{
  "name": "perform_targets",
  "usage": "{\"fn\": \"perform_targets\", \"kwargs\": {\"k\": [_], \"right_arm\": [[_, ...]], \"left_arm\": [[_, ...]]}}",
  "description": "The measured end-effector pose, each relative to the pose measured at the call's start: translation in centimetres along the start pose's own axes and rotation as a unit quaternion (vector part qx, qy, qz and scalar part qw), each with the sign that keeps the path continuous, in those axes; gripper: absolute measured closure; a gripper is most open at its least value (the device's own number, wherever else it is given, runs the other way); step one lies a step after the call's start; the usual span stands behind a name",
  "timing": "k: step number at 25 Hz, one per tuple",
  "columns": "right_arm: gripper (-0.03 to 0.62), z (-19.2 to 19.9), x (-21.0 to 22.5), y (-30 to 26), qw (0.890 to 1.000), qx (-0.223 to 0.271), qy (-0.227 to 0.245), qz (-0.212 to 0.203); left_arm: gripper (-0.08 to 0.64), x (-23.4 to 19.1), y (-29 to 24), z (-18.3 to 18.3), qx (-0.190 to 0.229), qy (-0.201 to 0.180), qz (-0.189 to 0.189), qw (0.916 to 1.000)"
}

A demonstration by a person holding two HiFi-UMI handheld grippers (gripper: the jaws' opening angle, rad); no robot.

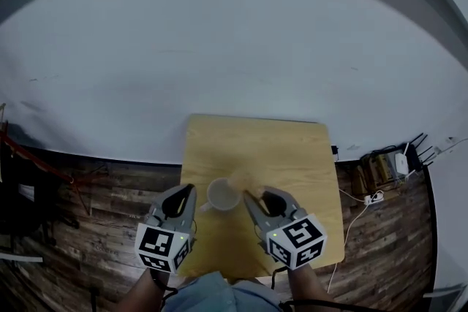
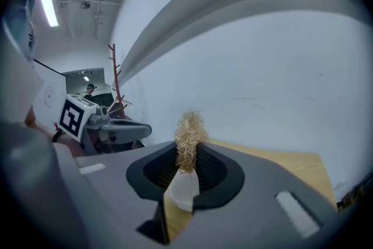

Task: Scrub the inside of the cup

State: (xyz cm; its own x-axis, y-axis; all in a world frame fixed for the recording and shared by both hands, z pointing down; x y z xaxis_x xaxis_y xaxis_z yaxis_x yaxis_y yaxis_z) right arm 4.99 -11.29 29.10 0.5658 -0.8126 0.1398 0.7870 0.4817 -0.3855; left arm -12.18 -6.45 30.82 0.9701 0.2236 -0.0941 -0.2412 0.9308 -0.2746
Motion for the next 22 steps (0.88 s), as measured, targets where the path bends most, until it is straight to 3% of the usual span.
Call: {"fn": "perform_targets", "kwargs": {"k": [3,7,22], "right_arm": [[0.517,-1.3,-1.1,-0.6,1.000,0.020,0.019,-0.002],[0.518,-2.3,-2.0,-0.7,0.999,0.036,0.031,0.001],[0.522,-2.6,-2.2,-0.3,0.998,0.048,0.047,0.017]], "left_arm": [[0.540,0.9,0.2,-3.5,0.037,-0.013,-0.035,0.9986],[0.540,2.5,0.6,-5.2,0.060,-0.029,-0.060,0.9959],[0.540,3.8,0.7,-5.7,0.055,-0.052,-0.051,0.9958]]}}
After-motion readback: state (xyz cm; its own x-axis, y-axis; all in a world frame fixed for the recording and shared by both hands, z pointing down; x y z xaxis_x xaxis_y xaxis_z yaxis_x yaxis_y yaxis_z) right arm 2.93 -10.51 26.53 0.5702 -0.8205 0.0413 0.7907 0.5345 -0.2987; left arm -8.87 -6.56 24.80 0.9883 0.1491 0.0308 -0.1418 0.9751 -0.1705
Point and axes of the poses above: the fingertips, and each gripper's own axes: y backward along the fingers, x to its right, z out of its underside, the point moved 5 cm from there along y, backward along the fingers, and after that the axes turned 1 degree about -x, right-handed, at the moved point
